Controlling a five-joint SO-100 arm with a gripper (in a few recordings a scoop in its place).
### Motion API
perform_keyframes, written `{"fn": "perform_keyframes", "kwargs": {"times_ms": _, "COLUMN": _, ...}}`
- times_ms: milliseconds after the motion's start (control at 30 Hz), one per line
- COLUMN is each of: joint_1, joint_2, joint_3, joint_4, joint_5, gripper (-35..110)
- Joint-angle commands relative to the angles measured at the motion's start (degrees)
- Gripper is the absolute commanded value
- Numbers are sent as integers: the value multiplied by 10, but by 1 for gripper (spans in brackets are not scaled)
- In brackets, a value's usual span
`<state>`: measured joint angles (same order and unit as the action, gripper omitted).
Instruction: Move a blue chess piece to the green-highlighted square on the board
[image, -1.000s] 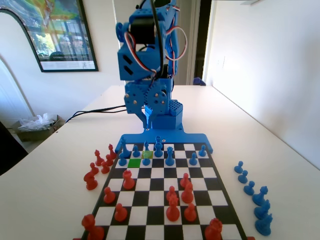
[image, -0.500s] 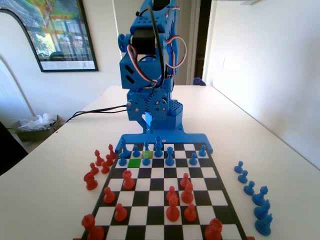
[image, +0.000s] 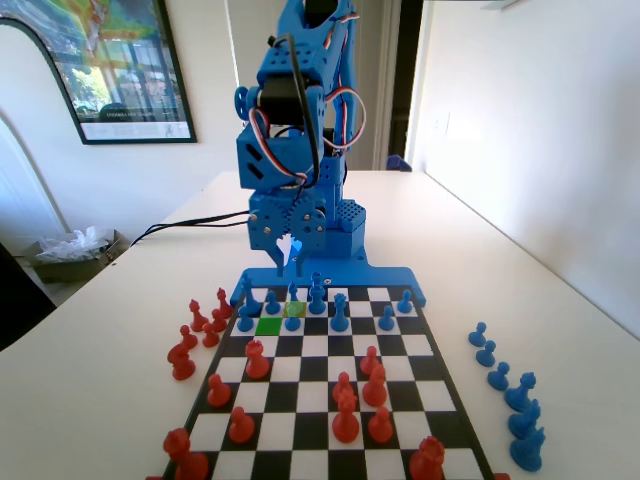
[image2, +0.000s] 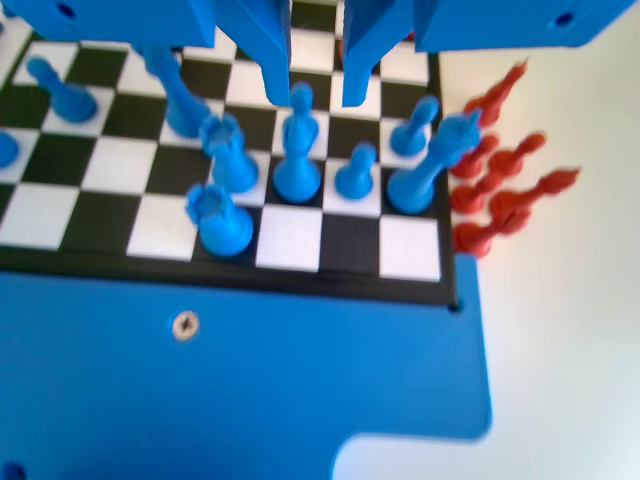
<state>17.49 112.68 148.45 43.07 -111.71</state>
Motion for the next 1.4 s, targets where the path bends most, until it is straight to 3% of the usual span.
{"fn": "perform_keyframes", "kwargs": {"times_ms": 0, "joint_1": 5, "joint_2": 2, "joint_3": 9, "joint_4": -11, "joint_5": -11, "gripper": 9}}
{"fn": "perform_keyframes", "kwargs": {"times_ms": 1367, "joint_1": 7, "joint_2": -53, "joint_3": 71, "joint_4": -144, "joint_5": -38, "gripper": 9}}
